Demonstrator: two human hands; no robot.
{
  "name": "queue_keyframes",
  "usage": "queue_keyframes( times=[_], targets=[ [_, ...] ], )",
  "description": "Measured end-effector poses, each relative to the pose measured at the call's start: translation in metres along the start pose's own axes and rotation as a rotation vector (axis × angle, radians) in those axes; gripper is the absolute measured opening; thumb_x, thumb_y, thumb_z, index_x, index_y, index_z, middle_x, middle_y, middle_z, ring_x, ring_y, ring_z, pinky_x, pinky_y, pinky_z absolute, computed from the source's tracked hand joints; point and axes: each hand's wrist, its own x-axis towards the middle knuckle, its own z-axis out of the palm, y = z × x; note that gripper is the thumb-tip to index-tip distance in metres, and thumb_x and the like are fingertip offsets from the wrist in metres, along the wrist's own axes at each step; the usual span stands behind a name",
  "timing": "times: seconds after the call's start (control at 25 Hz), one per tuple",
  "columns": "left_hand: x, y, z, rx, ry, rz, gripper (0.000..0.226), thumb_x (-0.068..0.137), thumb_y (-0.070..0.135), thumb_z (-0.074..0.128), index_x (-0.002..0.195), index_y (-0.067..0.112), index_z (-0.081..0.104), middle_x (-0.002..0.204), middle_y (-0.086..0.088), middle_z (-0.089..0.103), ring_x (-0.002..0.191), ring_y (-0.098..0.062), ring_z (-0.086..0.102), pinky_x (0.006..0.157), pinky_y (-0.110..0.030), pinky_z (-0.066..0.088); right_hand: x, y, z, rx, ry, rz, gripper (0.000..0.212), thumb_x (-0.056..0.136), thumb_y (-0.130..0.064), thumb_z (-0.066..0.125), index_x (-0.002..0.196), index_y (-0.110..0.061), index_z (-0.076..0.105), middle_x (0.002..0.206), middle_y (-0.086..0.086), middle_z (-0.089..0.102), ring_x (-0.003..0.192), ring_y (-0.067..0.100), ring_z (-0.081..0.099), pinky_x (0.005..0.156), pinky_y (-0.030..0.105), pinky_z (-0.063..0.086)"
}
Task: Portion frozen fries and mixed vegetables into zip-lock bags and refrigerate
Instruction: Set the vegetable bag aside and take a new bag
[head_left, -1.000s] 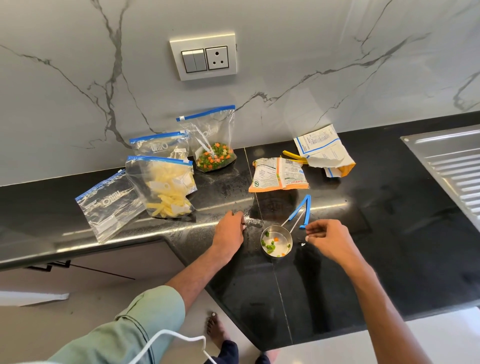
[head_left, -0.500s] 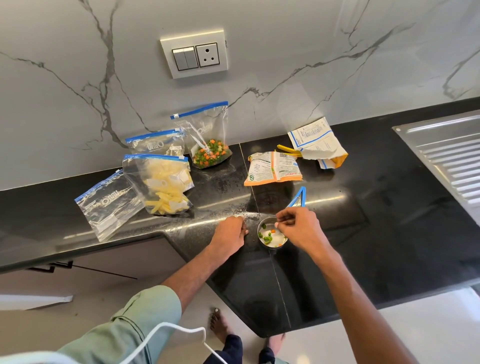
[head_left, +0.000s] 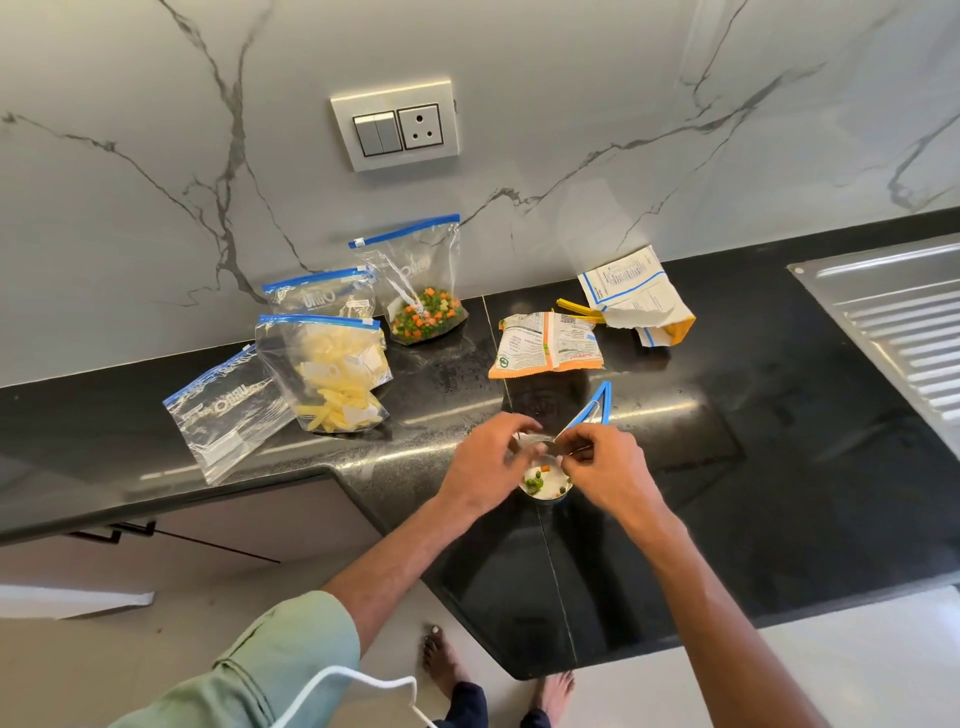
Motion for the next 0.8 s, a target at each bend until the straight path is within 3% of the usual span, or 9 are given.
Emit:
queue_keyframes(
  times=[0.16, 0.28, 0.44, 0.52, 0.68, 0.8],
  targets=[
    [-0.014, -0.051, -0.043, -0.092, 0.247, -0.227, 0.023, 0.096, 0.022, 0.071, 0.119, 0.021, 0.067, 0.107, 0.008, 0.070, 0.092, -0.003, 0.068, 0.081, -0.029, 0.062, -0.001, 0.003, 0.005, -0.001, 0.018, 0.001, 0.024, 0.092, -0.006, 0.075, 0.110, -0.022, 0.075, 0.093, -0.015, 0.069, 0.083, -0.006, 0.064, 0.070, 0.003, 0.047],
    [-0.030, -0.091, -0.085, -0.059, 0.314, -0.339, 0.029, 0.093, 0.017, 0.075, 0.120, 0.018, 0.066, 0.107, 0.005, 0.070, 0.093, -0.006, 0.068, 0.082, -0.030, 0.062, 0.002, -0.004, 0.012, 0.032, 0.039, -0.018, 0.022, 0.088, -0.007, 0.079, 0.101, -0.025, 0.076, 0.089, -0.019, 0.071, 0.083, -0.005, 0.067, 0.078, 0.012, 0.056],
    [-0.042, -0.118, -0.124, -0.044, 0.452, -0.422, 0.030, 0.092, 0.018, 0.076, 0.120, 0.019, 0.066, 0.107, 0.006, 0.070, 0.085, -0.004, 0.068, 0.070, -0.023, 0.059, 0.010, -0.025, 0.030, -0.035, -0.092, -0.140, 0.024, 0.076, -0.021, 0.088, 0.096, -0.030, 0.078, 0.085, -0.020, 0.073, 0.080, -0.004, 0.069, 0.078, 0.020, 0.059],
    [-0.046, -0.129, -0.138, -0.022, 0.512, -0.438, 0.031, 0.091, 0.018, 0.077, 0.120, 0.017, 0.066, 0.109, 0.005, 0.070, 0.086, -0.004, 0.067, 0.072, -0.022, 0.057, 0.014, -0.045, 0.051, -0.058, -0.181, -0.205, 0.023, 0.076, -0.024, 0.087, 0.096, -0.029, 0.077, 0.085, -0.015, 0.074, 0.078, 0.000, 0.070, 0.078, 0.025, 0.061],
    [-0.060, -0.153, -0.168, 0.073, 0.663, -0.513, 0.033, 0.089, 0.019, 0.078, 0.119, 0.021, 0.063, 0.112, 0.006, 0.069, 0.087, -0.006, 0.068, 0.074, -0.034, 0.061, 0.025, -0.079, 0.095, -0.143, -0.255, -0.302, 0.015, 0.085, -0.014, 0.079, 0.096, -0.024, 0.079, 0.089, -0.010, 0.076, 0.082, 0.003, 0.070, 0.086, 0.029, 0.061],
    [-0.075, -0.177, -0.198, 0.160, 0.797, -0.614, 0.041, 0.087, 0.020, 0.078, 0.122, 0.021, 0.058, 0.118, 0.001, 0.064, 0.095, -0.015, 0.064, 0.078, -0.039, 0.058, 0.029, -0.085, 0.108, -0.168, -0.239, -0.273, 0.014, 0.089, -0.019, 0.079, 0.103, -0.024, 0.078, 0.096, -0.010, 0.076, 0.088, 0.004, 0.070, 0.088, 0.028, 0.059]
  ],
)
